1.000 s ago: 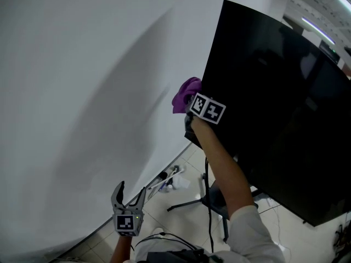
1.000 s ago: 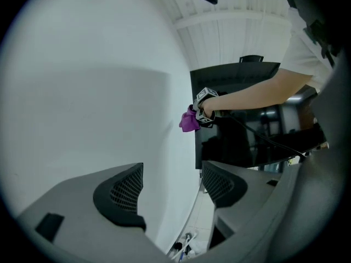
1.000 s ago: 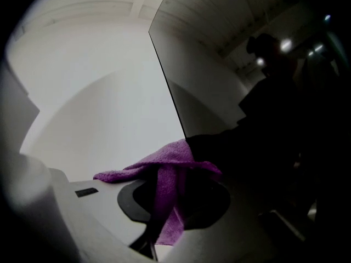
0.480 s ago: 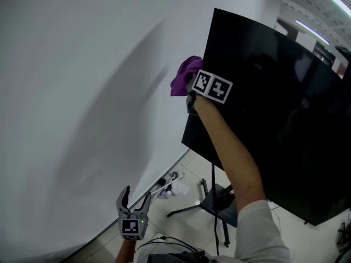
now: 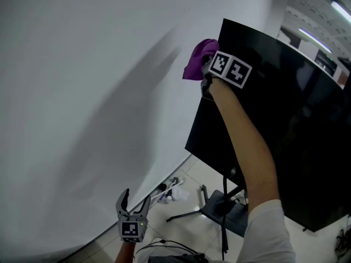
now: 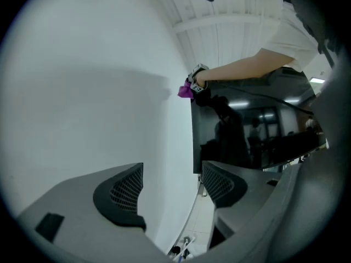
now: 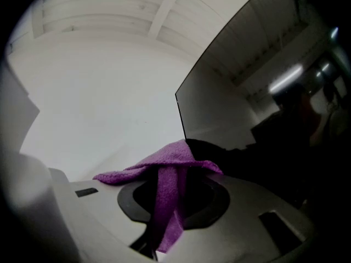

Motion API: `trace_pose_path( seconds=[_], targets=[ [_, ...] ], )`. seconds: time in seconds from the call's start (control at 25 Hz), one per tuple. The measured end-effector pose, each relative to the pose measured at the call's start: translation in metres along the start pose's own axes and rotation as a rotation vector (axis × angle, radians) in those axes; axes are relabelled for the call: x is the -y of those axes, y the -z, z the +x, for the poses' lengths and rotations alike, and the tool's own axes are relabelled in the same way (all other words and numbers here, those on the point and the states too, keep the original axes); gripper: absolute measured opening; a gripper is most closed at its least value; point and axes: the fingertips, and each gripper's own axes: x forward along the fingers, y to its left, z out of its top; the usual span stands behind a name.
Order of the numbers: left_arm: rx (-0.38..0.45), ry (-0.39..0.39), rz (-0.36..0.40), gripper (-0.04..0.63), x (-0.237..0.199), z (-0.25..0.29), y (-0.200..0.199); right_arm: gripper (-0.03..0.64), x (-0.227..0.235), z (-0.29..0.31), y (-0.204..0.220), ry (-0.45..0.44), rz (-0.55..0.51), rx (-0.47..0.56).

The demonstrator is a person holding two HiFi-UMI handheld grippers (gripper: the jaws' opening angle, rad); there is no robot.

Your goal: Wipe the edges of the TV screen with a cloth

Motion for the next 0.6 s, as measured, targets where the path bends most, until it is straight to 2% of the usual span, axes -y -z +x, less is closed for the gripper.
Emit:
trace_pose_path(
  seconds=[0.24, 0.6],
  targets=[
    [-0.001, -0.008, -0.005, 0.321, -0.001, -0.001, 0.001, 0.094, -0.005, -0.004, -0.062, 0.023, -0.093, 0.085],
    [0.004, -0.04, -0.025, 0.321, -0.013, -0.006, 0.002, 0.094, -0.014, 0.004, -0.123, 0.07, -0.127, 0.119]
  ],
)
